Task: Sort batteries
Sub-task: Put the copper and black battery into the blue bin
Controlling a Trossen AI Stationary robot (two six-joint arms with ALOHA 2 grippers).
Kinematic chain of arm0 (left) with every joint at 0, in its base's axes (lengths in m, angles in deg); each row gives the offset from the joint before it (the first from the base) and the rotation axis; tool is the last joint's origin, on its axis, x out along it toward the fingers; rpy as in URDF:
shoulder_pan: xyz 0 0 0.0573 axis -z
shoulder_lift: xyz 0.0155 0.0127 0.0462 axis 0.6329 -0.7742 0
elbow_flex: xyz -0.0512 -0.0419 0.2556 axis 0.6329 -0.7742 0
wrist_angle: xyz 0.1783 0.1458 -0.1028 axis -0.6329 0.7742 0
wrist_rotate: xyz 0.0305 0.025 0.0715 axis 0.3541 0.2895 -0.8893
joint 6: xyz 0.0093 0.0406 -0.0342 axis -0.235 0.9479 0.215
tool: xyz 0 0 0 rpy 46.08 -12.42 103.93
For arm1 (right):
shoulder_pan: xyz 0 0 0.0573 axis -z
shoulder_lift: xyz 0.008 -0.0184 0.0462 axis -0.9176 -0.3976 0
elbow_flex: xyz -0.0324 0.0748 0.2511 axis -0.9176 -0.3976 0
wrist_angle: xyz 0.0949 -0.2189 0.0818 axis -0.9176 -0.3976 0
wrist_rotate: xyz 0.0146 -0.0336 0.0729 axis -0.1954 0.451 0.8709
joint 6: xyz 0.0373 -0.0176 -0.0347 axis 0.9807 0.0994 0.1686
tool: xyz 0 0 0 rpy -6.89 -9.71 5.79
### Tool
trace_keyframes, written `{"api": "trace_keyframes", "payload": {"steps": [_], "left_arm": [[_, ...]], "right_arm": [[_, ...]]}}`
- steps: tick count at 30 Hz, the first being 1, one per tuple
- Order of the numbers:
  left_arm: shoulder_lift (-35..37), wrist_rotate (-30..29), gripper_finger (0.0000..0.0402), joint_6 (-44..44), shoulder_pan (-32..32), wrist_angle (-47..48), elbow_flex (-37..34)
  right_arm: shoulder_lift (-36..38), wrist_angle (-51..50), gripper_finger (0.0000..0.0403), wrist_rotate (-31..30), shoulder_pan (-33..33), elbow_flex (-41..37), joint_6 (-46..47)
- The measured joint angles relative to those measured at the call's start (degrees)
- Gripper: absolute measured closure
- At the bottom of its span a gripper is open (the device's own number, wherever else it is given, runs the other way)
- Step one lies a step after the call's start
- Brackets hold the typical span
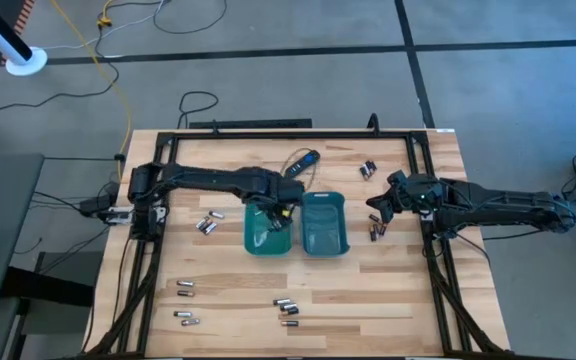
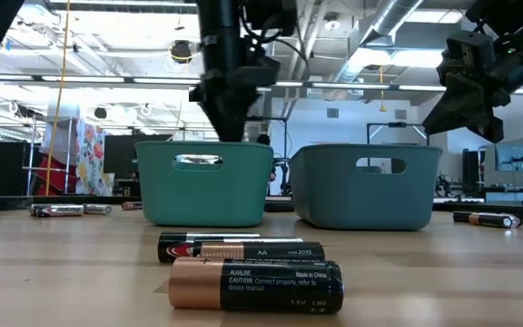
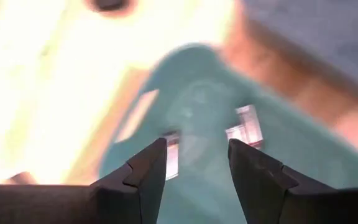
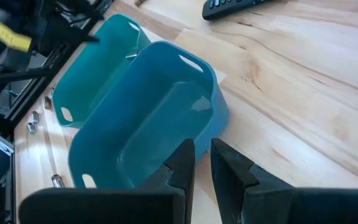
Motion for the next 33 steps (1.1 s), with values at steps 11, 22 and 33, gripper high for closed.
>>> {"api": "trace_keyframes", "payload": {"steps": [11, 22, 33], "left_arm": [[13.84, -1.51, 0.0234, 5.64, -10.59, -4.95, -18.03], [32.19, 2.50, 0.0234, 0.61, -25.47, -20.86, -43.80], [31.03, 8.69, 0.0242, 8.94, -39.45, -29.44, -48.76]], "right_arm": [[0.00, 4.82, 0.0332, 0.00, 0.09, 0.00, 2.63], [0.00, 5.29, 0.0332, 0.00, 0.15, 0.00, 3.83], [0.00, 5.23, 0.0332, -0.02, 0.15, 0.00, 10.68]]}}
